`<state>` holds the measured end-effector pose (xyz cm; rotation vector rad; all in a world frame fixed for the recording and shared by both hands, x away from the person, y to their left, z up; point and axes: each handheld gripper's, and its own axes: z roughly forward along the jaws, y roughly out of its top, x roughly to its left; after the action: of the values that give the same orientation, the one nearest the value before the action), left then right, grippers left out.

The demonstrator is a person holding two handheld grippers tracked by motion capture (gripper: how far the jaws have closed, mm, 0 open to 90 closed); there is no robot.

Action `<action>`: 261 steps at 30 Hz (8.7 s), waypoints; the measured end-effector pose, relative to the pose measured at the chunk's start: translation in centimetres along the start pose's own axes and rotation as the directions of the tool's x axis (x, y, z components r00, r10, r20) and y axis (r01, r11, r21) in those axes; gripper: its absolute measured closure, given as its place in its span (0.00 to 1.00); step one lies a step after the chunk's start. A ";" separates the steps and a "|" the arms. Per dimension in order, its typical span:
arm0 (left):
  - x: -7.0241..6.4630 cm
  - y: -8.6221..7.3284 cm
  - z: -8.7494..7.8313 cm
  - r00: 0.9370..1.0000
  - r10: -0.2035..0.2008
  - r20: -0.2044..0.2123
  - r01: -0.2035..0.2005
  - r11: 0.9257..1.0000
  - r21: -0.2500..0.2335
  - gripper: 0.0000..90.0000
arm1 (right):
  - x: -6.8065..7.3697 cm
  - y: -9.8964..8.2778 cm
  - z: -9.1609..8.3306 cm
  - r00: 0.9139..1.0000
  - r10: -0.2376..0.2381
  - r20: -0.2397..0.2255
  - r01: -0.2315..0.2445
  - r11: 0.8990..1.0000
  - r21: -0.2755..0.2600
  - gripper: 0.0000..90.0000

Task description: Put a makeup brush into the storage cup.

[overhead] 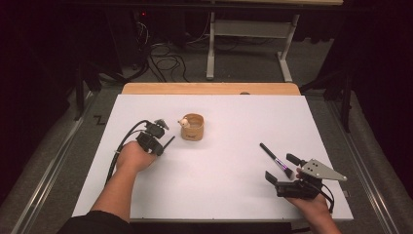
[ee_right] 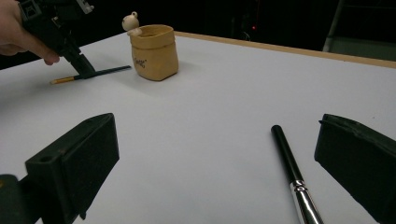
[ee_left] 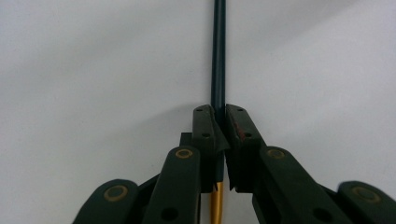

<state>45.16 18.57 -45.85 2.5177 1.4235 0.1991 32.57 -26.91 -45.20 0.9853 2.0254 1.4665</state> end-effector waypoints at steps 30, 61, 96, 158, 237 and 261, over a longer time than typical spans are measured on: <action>-3.3 -2.1 -3.9 0.996 0.089 0.021 -0.087 0.992 -0.088 0.92 | 0.4 0.0 0.3 0.999 -0.016 -0.027 0.016 1.000 0.004 0.02; -11.1 -1.5 -5.4 0.935 0.355 -0.016 -0.353 0.924 -0.149 0.92 | 3.4 0.3 1.5 0.971 -0.214 -0.109 0.219 0.975 0.033 0.05; -13.7 0.4 -6.0 0.907 0.402 0.128 -0.398 0.916 -0.060 0.92 | 5.8 2.0 3.2 0.874 -0.478 -0.087 0.482 0.875 0.038 0.16; -16.0 1.2 -7.4 0.886 0.410 0.218 -0.393 0.912 -0.118 0.92 | 9.5 1.2 6.7 0.643 -0.766 -0.019 0.766 0.642 0.031 0.54; -17.2 3.6 -9.1 0.860 0.478 0.180 -0.500 0.859 0.109 0.92 | 11.4 0.7 7.0 0.589 -0.808 -0.019 0.808 0.588 0.029 0.56; -17.9 3.7 -8.8 0.856 0.480 0.192 -0.504 0.857 0.107 0.92 | 11.9 0.7 7.7 0.560 -0.828 -0.030 0.828 0.559 0.040 0.69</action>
<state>36.94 2.69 -36.38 2.9089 0.7302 -0.0284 30.63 -12.93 -46.55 -0.0634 2.0646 0.8642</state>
